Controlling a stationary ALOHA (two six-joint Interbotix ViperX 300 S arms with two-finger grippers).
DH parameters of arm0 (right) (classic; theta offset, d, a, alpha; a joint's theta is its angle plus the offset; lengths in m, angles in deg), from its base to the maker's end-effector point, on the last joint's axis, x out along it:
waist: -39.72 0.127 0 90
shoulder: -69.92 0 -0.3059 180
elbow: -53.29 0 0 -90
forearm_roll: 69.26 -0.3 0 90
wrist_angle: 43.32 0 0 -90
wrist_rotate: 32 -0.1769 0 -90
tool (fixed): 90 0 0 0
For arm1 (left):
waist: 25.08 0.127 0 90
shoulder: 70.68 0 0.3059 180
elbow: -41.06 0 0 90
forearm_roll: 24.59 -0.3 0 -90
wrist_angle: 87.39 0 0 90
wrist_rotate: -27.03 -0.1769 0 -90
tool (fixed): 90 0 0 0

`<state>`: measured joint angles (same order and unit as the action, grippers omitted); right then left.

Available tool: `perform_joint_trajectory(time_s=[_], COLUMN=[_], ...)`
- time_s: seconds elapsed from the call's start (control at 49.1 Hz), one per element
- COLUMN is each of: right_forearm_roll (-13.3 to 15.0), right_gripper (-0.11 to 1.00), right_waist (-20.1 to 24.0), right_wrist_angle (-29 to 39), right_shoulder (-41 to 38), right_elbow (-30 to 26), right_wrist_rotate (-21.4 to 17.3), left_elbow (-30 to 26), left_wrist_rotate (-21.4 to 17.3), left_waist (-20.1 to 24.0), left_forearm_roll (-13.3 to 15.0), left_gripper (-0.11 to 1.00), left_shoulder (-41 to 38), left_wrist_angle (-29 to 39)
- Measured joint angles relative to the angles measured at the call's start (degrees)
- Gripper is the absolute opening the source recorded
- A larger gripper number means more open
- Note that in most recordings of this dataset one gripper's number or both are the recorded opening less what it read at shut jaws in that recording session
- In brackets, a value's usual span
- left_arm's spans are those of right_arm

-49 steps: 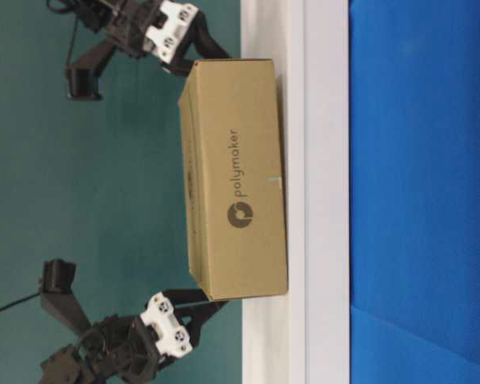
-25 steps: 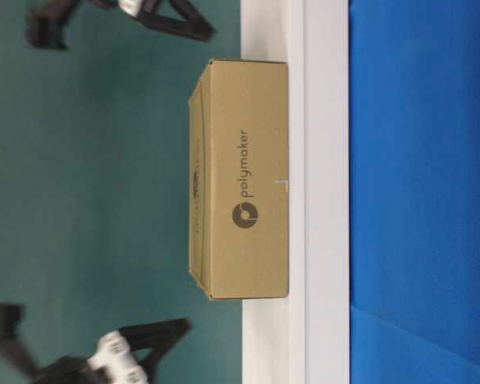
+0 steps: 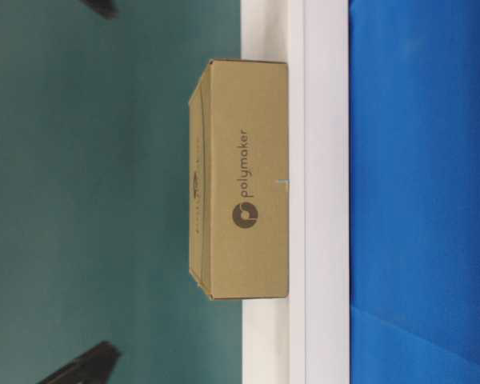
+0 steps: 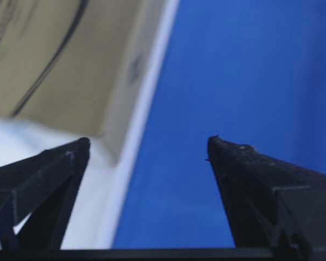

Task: Place the cardboard box on the stand after clamping it between your arms.

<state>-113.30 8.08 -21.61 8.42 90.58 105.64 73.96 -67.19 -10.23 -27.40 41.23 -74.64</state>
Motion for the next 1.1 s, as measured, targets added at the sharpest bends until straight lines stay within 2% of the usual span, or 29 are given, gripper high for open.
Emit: perform_joint_trajectory(time_s=[0.122,0.265,0.367,0.509,0.774,1.1], right_forearm_roll=[0.09,0.09,0.09,0.00,-0.09,-0.09], right_gripper=[0.97,0.97,0.97,0.96,0.96,0.95], right_waist=[5.63,10.11,13.45,18.19,24.96,25.75], right_wrist_angle=[-4.83,-7.03,-9.67,-12.48,-16.44,-19.60], right_shoulder=[5.45,7.03,8.09,9.14,11.43,12.04], right_elbow=[3.25,5.10,5.62,6.15,7.82,10.55], right_wrist_rotate=[-1.58,-2.29,-2.55,-2.55,-2.64,-2.72], left_elbow=[1.14,2.20,2.99,4.75,6.86,9.67], left_wrist_rotate=[2.37,7.21,9.67,10.20,10.11,10.11], left_waist=[-2.72,-6.42,-8.79,-10.99,-11.60,-11.60], left_forearm_roll=[-0.09,0.00,0.00,0.00,0.00,0.00], left_gripper=[0.85,0.85,0.85,0.85,0.85,0.85], left_shoulder=[2.20,4.22,5.54,8.70,16.44,20.21], left_wrist_angle=[-5.19,-13.71,-16.35,-13.27,-4.66,-2.90])
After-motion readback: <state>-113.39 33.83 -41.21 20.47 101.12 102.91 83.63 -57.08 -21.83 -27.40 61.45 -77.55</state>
